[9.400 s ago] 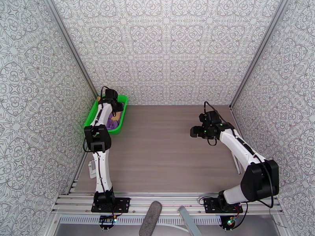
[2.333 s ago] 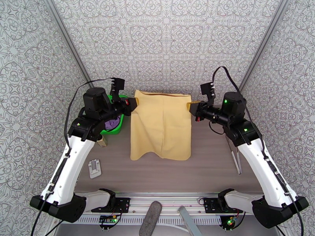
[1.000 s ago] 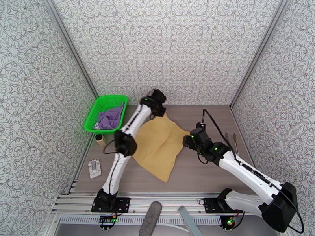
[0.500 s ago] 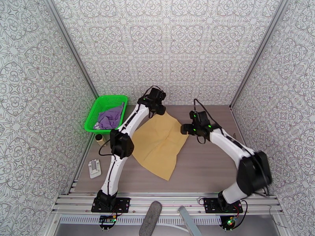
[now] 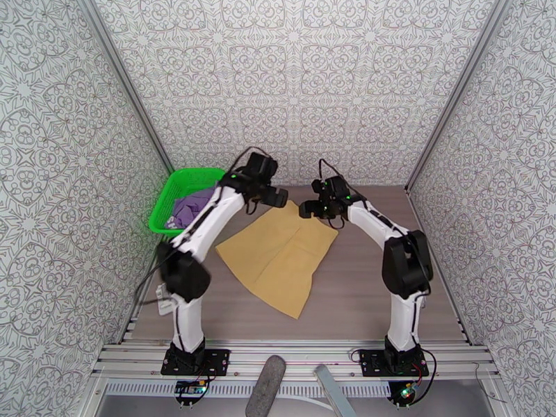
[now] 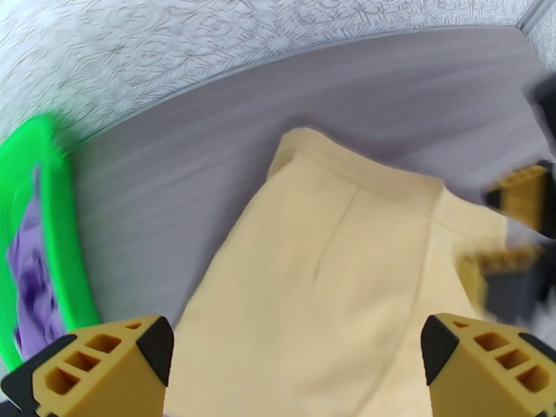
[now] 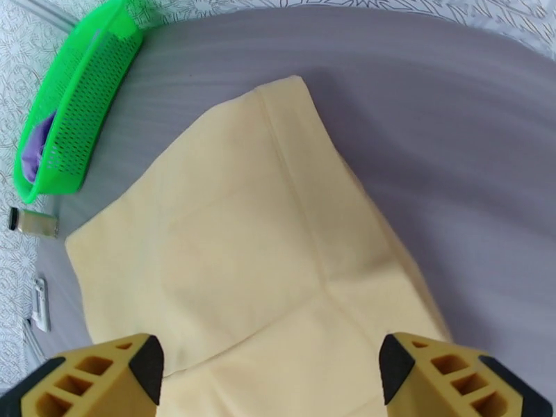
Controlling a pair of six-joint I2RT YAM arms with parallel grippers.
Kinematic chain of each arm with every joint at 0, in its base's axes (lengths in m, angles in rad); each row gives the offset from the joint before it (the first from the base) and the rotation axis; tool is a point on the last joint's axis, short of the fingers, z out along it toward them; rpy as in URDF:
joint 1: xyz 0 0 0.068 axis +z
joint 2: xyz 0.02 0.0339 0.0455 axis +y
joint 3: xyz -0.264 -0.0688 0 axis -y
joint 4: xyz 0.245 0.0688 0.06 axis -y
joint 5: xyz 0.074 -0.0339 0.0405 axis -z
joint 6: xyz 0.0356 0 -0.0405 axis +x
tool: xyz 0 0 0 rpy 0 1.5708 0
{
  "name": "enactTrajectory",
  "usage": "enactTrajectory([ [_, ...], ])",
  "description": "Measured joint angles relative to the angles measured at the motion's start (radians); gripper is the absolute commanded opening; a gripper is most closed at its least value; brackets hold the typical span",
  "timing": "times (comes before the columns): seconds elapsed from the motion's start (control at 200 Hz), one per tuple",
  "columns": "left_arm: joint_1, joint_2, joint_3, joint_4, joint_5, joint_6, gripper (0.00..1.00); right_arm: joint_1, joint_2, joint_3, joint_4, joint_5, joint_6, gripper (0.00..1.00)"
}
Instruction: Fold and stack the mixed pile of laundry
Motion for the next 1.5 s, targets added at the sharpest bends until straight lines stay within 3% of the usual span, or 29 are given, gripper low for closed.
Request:
enactTrajectory([
  [0.21,-0.088,-0.266,-0.429,0.024,-0.001,-0.104,0.99,0.0,0.092,0.061,-0.055,-0.007,0.063,0.81],
  [0.365,-0.188,-0.279,-0.61,0.032,-0.047,-0.138,0.99,0.0,0.137,0.069,-0.062,0.002,0.154,0.75],
  [0.535,-0.229,-0.253,-0.669,0.063,-0.108,-0.156,1.0,0.0,0.159,0.069,-0.057,0.022,0.248,0.63],
  [0.835,-0.241,-0.23,-0.674,0.122,-0.154,-0.155,0.99,0.0,0.211,0.097,-0.042,0.041,0.337,0.22],
  [0.925,-0.241,-0.241,-0.689,0.13,-0.161,-0.155,0.99,0.0,0.213,0.097,-0.04,0.043,0.344,0.0],
  [1.14,-0.25,-0.278,-0.73,0.13,-0.162,-0.153,0.99,0.0,0.212,0.1,-0.032,0.046,0.358,0.0],
  [1.27,-0.301,-0.279,-0.738,0.131,-0.164,-0.143,0.99,0.0,0.192,0.096,-0.034,0.047,0.358,0.0],
  [1.501,-0.342,-0.168,-0.738,0.138,-0.203,-0.124,0.99,0.0,0.011,0.069,-0.039,0.065,0.35,0.0],
])
